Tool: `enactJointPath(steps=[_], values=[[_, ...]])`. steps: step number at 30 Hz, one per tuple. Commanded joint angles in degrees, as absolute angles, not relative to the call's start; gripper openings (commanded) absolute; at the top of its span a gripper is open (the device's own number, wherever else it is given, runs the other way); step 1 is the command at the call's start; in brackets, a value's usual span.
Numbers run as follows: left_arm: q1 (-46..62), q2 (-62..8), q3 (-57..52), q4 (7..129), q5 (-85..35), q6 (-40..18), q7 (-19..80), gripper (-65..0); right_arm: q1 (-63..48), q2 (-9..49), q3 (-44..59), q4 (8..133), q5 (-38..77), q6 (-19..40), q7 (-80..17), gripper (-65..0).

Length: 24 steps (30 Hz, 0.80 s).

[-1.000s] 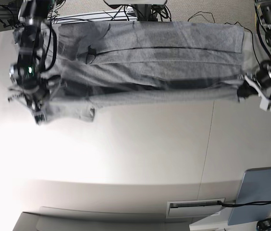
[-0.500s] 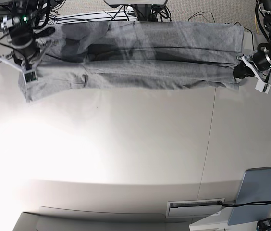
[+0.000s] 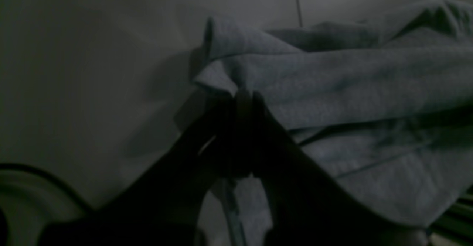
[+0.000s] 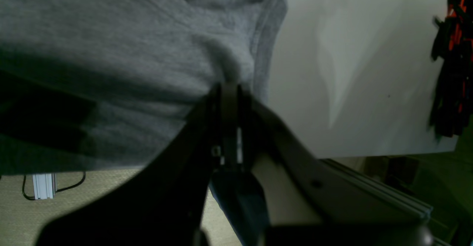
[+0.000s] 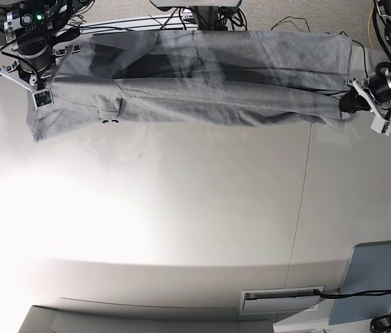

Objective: Fold the T-shirt properly
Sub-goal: 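Lift the hem with both grippers and fold it over toward the collar, then release the hem and reposition both grippers at the folded strip's ends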

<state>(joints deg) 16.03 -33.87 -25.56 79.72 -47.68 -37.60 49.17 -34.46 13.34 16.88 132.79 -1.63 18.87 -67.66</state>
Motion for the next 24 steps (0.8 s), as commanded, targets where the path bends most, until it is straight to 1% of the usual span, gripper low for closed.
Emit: enactJointPath(steps=[1, 8, 12, 14, 18, 24], values=[[15.73, -35.81, -26.06, 81.21, -48.90, -37.54, 49.04, -65.0, -34.59, 13.96, 17.37, 133.84, -3.07, 18.33, -67.40, -65.0], [18.15, -36.67, -27.11, 88.68, -51.09, -34.00, 52.82, -65.0, -34.61, 13.96, 17.37, 133.82, -3.14, 18.31, -67.51, -65.0], [21.56, -36.67, -31.27, 95.00, -49.25, -31.92, 53.01, -65.0, -34.61, 13.96, 17.37, 133.82, -4.43, 18.24, -67.51, -65.0], [23.31, -36.67, -33.19, 96.73, -49.32, -31.94, 52.97, -65.0, -34.61, 13.96, 17.37, 133.82, -4.54, 18.20, -67.51, -65.0], [25.30, -36.38, -33.78, 96.88, -49.32, -31.97, 52.93, -65.0, -34.61, 13.96, 17.37, 133.82, -4.56, 18.20, -67.61, -65.0], [25.89, -33.80, -33.78, 96.79, -49.30, -32.01, 52.64, -65.0, -34.61, 13.98, 17.37, 133.82, -4.56, 18.20, -69.17, -65.0]])
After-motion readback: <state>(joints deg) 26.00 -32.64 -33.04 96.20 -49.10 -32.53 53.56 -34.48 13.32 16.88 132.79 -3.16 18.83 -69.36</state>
